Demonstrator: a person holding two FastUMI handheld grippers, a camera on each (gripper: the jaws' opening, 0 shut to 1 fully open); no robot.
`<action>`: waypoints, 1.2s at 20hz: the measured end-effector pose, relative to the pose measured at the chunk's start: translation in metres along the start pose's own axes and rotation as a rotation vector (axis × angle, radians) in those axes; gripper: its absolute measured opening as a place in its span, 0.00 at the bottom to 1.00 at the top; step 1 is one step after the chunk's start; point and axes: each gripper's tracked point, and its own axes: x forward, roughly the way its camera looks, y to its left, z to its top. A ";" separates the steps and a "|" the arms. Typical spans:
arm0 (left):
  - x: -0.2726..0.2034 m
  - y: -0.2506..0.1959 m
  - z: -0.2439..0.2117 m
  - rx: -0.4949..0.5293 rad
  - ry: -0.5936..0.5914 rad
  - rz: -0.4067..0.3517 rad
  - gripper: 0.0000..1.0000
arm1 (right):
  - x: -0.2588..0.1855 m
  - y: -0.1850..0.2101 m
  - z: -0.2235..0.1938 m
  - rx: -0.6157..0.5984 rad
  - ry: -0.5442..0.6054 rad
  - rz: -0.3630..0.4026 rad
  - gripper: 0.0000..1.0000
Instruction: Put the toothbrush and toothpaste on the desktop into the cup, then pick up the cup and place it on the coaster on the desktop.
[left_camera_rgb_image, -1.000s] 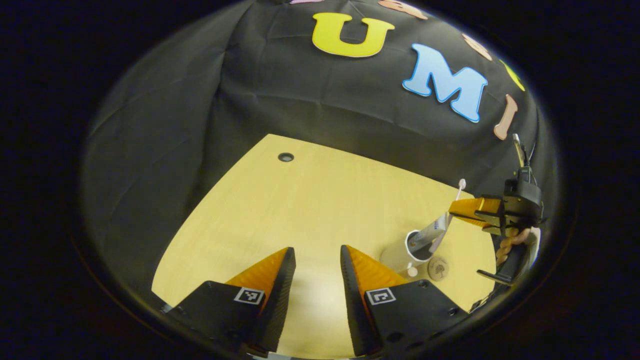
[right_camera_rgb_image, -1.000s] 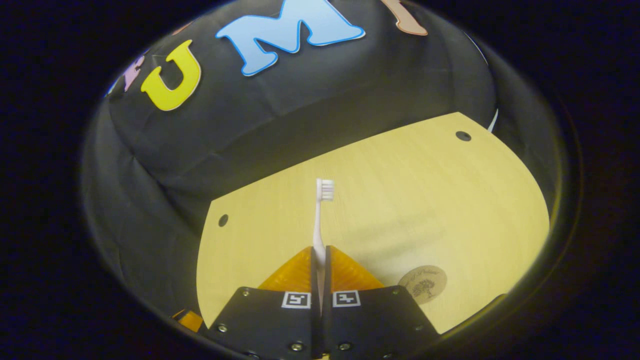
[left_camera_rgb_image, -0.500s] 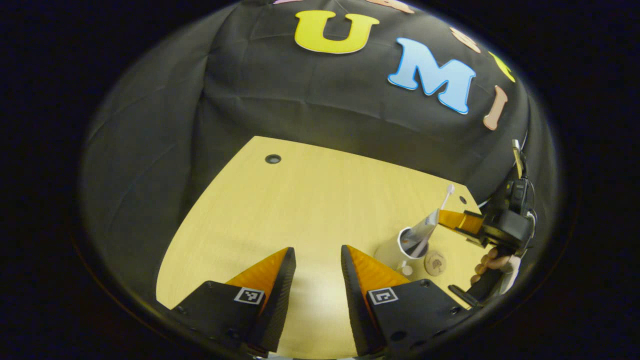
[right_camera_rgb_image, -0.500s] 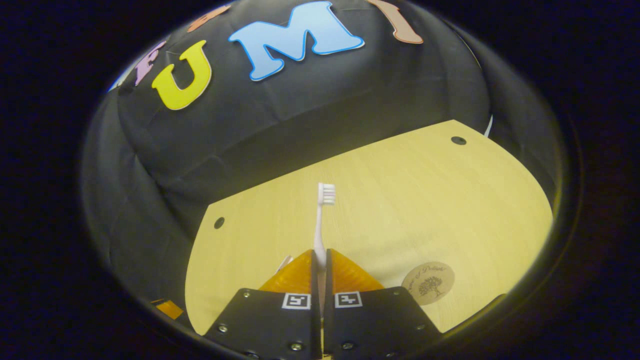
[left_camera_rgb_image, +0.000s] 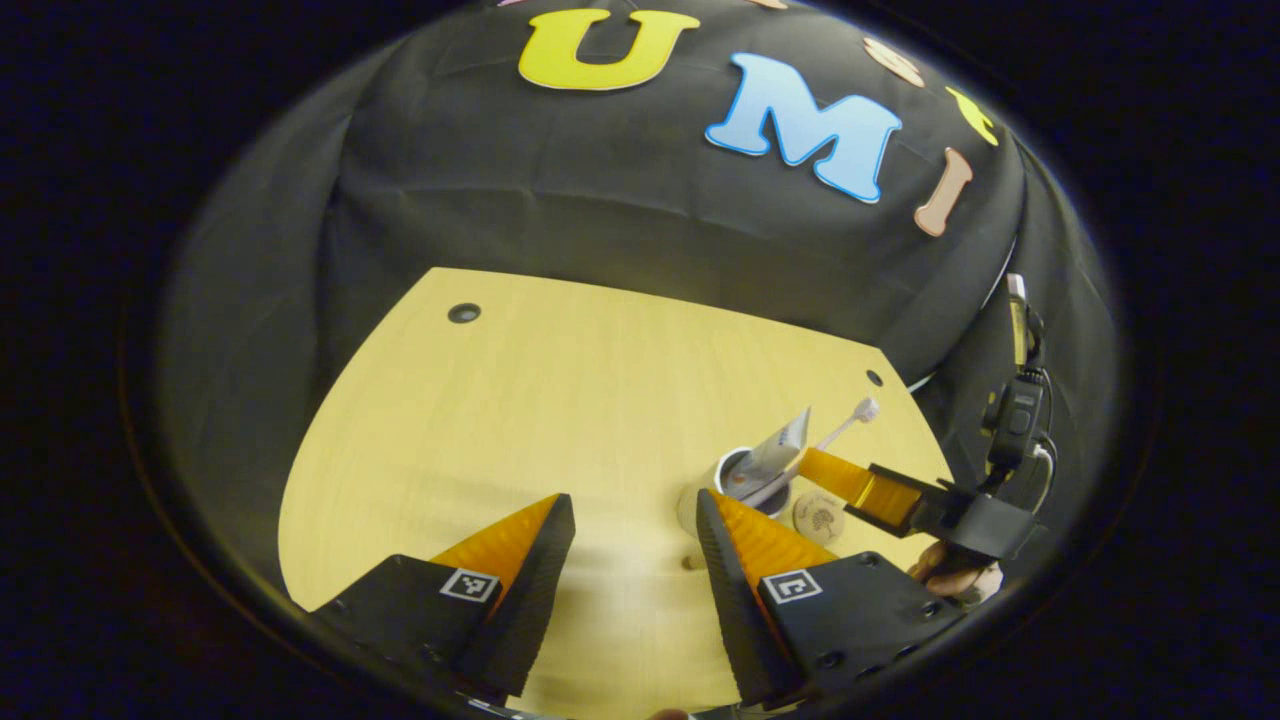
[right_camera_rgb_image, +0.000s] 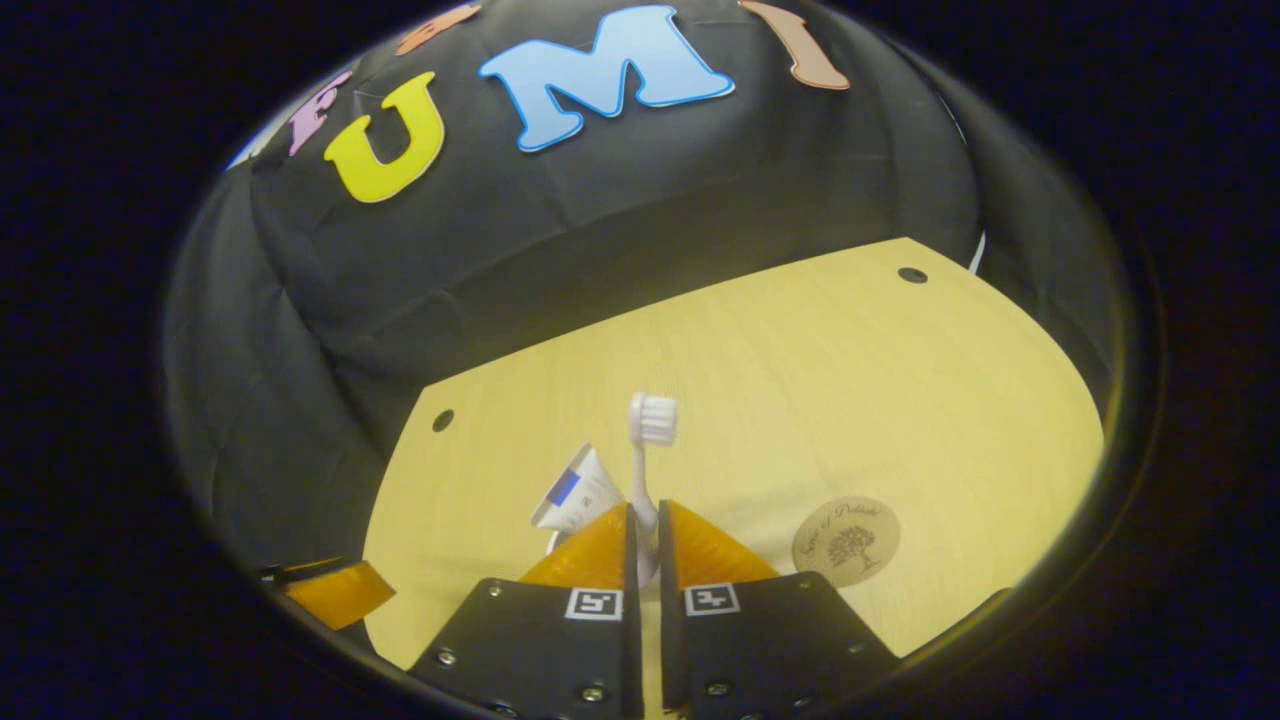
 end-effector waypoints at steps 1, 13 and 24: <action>0.004 -0.006 -0.003 0.009 0.014 -0.014 0.81 | -0.001 0.003 -0.005 0.002 0.012 0.014 0.10; 0.035 -0.057 -0.043 0.177 0.257 -0.095 0.90 | -0.067 -0.044 -0.001 0.079 -0.012 0.033 0.23; 0.094 -0.056 -0.087 0.243 0.584 -0.004 0.90 | -0.089 -0.133 -0.008 0.215 -0.014 -0.107 0.23</action>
